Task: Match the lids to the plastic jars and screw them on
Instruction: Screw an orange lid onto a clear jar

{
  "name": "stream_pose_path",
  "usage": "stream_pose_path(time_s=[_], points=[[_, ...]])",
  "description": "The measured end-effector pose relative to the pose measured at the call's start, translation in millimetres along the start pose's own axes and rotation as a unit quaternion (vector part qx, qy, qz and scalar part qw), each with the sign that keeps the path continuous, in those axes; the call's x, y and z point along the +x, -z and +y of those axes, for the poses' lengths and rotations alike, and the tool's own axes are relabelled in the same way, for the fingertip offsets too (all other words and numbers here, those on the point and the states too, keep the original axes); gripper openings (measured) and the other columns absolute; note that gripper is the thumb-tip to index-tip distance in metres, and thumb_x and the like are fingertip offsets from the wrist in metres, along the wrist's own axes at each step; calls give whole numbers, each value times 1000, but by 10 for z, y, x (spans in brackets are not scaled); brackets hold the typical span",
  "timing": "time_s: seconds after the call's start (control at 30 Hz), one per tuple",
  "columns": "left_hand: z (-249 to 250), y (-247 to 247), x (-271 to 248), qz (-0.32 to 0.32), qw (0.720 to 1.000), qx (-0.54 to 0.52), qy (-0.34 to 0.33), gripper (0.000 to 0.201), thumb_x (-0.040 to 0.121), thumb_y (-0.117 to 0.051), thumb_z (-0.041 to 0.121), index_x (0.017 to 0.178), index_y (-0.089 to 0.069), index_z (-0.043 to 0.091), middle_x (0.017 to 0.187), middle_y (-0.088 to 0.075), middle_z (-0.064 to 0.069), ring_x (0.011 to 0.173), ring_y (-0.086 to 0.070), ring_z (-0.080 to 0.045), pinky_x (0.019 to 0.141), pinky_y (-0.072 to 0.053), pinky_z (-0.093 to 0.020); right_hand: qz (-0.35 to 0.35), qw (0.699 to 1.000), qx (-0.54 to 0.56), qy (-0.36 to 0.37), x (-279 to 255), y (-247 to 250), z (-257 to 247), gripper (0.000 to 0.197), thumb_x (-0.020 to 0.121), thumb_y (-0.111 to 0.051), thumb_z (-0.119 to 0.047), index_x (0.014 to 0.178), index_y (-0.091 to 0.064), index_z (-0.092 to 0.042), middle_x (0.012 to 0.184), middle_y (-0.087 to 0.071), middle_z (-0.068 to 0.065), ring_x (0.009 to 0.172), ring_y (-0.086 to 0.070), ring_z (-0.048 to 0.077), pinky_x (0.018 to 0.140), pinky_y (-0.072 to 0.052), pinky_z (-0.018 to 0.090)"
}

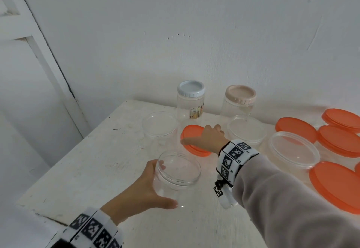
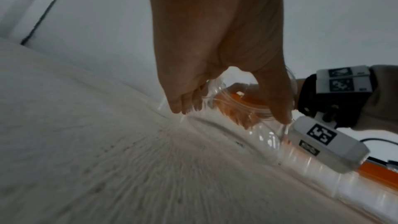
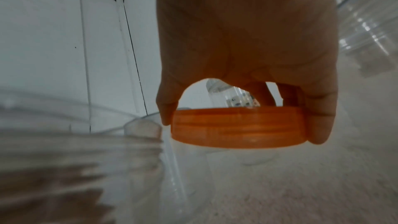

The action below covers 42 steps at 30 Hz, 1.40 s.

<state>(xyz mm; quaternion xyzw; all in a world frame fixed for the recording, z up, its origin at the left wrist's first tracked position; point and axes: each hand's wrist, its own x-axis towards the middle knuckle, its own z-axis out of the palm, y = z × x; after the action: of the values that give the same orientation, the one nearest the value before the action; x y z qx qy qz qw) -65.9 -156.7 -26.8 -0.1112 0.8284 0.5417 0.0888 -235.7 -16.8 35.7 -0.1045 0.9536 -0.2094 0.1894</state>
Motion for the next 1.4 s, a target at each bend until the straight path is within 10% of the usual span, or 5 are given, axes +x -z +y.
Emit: stream_pose_path(time_s=[0.27,0.6,0.8,0.97,1.4], points=[[-12,-205,124,-17,999,34,-12,119,48,-86,49,138,-9,39,139,-23,23,126,-28,6,82,-30,1,-33,999,-5,30,28,108,231,115,64,-65,-76,146,-25,-7,144,-26,13,129,-37,34,95,-38,42],[255,-330,112,-19,999,31,-10,114,57,-88,27,142,-11,30,142,-22,14,134,-24,-7,113,-30,-30,-38,989,-59,134,-170,223,241,102,68,-66,-69,146,-25,-17,137,-29,6,126,-33,30,92,-41,43],[473,-388,9,-52,994,-21,-94,70,72,-75,-10,110,-38,35,100,-50,52,97,-49,26,73,-42,1,-109,961,-145,210,-391,345,187,105,68,-70,-67,149,-19,-25,140,-27,1,126,-35,24,100,-42,46],[417,-420,56,-28,993,-74,-85,74,73,-77,-5,114,-37,40,114,-54,23,94,-52,25,72,-44,-2,-142,938,-200,243,-504,330,182,104,67,-73,-63,149,-19,-29,141,-27,-4,128,-32,21,102,-41,46],[285,-517,152,41,998,-6,-50,95,64,-88,26,136,-25,36,129,-47,17,117,-50,-5,93,-44,-20,-175,915,-250,264,-562,301,206,102,67,-78,-52,148,-19,-35,138,-28,-5,127,-30,21,100,-42,47]])
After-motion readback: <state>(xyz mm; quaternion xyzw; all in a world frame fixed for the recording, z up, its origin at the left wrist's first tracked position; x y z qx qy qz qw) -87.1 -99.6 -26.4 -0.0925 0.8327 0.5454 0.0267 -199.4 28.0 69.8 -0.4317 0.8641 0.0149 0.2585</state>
